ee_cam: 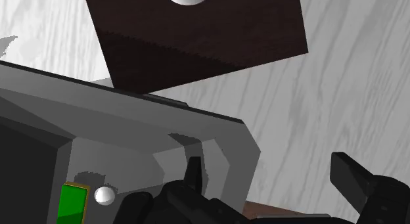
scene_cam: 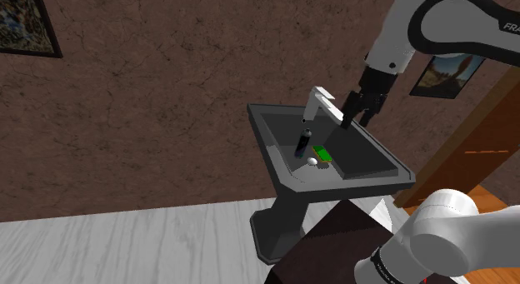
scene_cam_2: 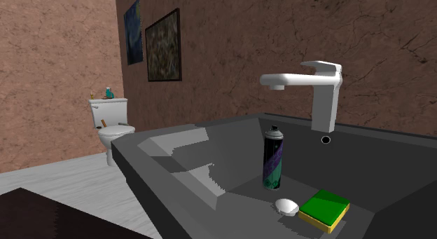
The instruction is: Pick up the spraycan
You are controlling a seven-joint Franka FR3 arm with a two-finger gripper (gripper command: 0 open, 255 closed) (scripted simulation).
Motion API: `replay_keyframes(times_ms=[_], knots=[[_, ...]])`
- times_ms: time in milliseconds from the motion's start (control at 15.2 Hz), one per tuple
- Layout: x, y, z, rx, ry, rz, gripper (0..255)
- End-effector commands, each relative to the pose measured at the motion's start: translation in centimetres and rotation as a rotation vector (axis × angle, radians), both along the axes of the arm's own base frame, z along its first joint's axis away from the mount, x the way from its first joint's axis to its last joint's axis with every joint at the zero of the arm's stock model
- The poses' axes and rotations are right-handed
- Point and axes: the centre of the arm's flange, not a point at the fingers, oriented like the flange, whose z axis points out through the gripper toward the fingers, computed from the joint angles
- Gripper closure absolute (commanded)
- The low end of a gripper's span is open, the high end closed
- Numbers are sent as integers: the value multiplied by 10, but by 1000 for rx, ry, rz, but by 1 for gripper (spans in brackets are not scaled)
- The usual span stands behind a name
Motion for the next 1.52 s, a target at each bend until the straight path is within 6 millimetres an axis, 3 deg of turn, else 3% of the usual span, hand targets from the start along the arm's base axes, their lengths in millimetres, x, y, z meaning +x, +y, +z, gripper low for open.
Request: replay_keyframes(times_ms=[0,1452], knots=[[0,0,0,0,0,0,0],[180,-192,-148,-13,149,123,0]])
